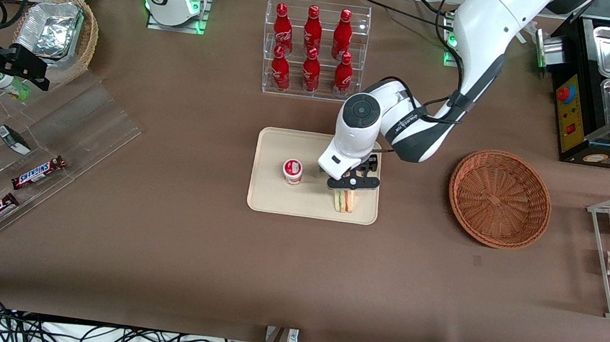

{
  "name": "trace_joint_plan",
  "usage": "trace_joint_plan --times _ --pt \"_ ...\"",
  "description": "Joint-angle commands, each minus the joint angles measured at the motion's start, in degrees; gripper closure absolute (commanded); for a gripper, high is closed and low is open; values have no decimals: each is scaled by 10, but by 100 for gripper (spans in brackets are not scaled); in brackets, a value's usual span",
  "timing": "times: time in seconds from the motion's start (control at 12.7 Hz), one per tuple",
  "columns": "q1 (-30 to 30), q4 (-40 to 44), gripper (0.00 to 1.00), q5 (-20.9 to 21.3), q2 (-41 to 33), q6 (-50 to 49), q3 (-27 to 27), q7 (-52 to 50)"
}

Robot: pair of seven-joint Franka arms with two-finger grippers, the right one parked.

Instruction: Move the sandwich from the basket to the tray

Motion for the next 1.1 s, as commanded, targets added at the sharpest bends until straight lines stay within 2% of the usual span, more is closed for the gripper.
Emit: trace_joint_plan --times 0.0,0.24,0.39,0.47,0.71,0.86,1.02 --pt "12 13 0 -23 -55 -58 -4 -3" --pt "49 14 0 -58 -113 -89 -6 15" --pt "94 24 0 -113 -151 -142 -4 101" --pt "119 39 0 -127 -162 -178 -4 145" --pt "185 95 0 -127 -165 -254 -2 219" --pt "243 102 0 -128 -165 -266 -3 297" --pt "273 102 0 -128 -165 -275 -1 361"
